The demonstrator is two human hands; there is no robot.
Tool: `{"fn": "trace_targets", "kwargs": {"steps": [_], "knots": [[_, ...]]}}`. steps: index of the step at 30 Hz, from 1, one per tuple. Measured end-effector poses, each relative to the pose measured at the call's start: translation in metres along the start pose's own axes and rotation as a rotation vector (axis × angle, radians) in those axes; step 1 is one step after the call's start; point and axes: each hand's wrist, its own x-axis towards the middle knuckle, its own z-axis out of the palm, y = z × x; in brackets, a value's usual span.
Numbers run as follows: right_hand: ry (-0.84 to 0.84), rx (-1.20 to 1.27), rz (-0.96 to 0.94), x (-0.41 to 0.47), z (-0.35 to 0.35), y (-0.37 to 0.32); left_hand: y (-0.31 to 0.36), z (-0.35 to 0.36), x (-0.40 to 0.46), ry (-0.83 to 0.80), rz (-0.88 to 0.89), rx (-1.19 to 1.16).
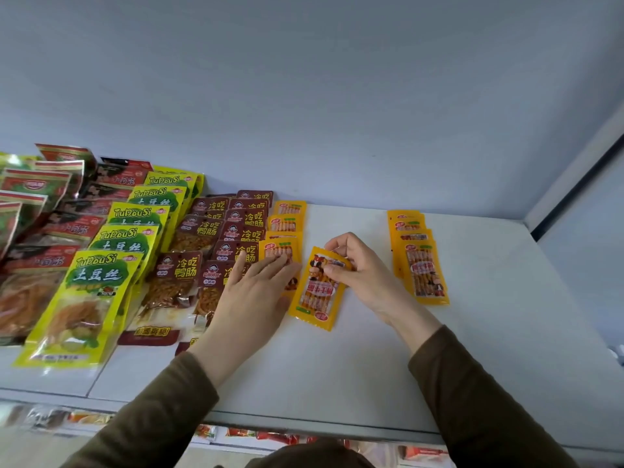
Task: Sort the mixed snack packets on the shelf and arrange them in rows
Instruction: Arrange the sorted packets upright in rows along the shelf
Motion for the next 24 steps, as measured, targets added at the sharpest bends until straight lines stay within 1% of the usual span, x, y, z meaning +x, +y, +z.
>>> {"fn": "trace_targets", "kwargs": {"steps": [3,6,9,11,14,17,18,21,24], "knots": [[-0.023,0.001,-0.007,0.0,0.002,-0.001,-0.004,-0.007,-0.002,-0.035,0.028,-0.095],[-0.023,-0.022,-0.027,0.005,0.008,-0.006,-0.012,-0.018,-0.002,-0.001,0.047,-0.276],[-0.017,-0.129,-0.1,0.016,0.026,-0.016,-0.023,-0.031,-0.001,0.119,-0.064,-0.379],[-0.032,-0.249,-0.15,0.024,0.042,-0.022,-0.027,-0.035,-0.004,0.161,-0.151,-0.402],[-0.016,-0.399,-0.241,0.031,0.062,-0.02,-0.025,-0.03,-0.01,0.157,-0.187,-0.368],[0.076,-0.579,-0.359,0.033,0.067,-0.01,-0.019,-0.021,-0.02,0.176,-0.216,-0.314],[0.104,-0.604,-0.367,0.034,0.065,-0.007,-0.017,-0.018,-0.023,0.187,-0.202,-0.291],[0.21,-0.525,-0.291,0.038,0.059,-0.001,-0.006,-0.008,-0.032,0.178,-0.131,-0.15],[0.272,-0.364,-0.166,0.051,0.051,-0.001,0.008,-0.001,-0.032,0.084,-0.093,0.022]]}}
